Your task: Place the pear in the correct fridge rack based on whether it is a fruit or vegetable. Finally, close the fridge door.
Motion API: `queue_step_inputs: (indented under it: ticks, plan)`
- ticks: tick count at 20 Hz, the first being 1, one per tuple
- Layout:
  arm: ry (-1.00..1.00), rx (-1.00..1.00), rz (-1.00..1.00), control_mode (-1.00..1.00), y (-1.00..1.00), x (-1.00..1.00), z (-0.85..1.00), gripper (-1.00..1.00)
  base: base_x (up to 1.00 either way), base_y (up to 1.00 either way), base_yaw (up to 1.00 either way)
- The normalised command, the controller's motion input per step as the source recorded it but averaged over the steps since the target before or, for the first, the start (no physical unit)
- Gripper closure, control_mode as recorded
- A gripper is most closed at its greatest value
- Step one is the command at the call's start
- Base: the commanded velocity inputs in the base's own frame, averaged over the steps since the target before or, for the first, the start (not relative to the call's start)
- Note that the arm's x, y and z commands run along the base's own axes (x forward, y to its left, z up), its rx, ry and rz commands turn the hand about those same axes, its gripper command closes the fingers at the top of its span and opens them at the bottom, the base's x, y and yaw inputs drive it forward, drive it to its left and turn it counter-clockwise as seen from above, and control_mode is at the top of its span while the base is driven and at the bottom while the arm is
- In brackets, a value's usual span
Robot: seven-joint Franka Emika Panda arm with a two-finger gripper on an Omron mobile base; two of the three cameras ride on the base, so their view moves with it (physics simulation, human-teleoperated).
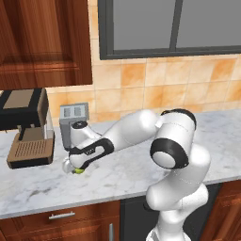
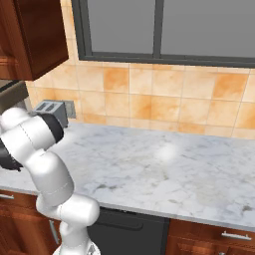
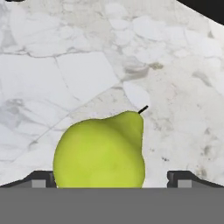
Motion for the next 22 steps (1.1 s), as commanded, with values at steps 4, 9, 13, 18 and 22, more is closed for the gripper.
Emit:
queue_step_inputs:
  ticks: [4,9,13,18,22]
  plan:
    - [0.0,0.0,0.0,-1.0,0.17,0.27,-0.22,-1.0,0.0,0.0,0.0]
    - [0.03,0.0,0.0,-1.0,0.03,0.06,-0.07,1.0,0.0,0.0,0.0]
    - [0.0,0.0,0.0,-1.0,-0.02,-0.19,0.0,1.0,0.0,0.0,0.0]
    - [-0.18,0.0,0.01,-1.0,-0.52,-0.8,0.33,1.0,0.0,0.0,0.0]
    - [-0.32,0.02,0.04,-1.0,-1.0,-0.88,0.65,1.0,0.0,0.0,0.0]
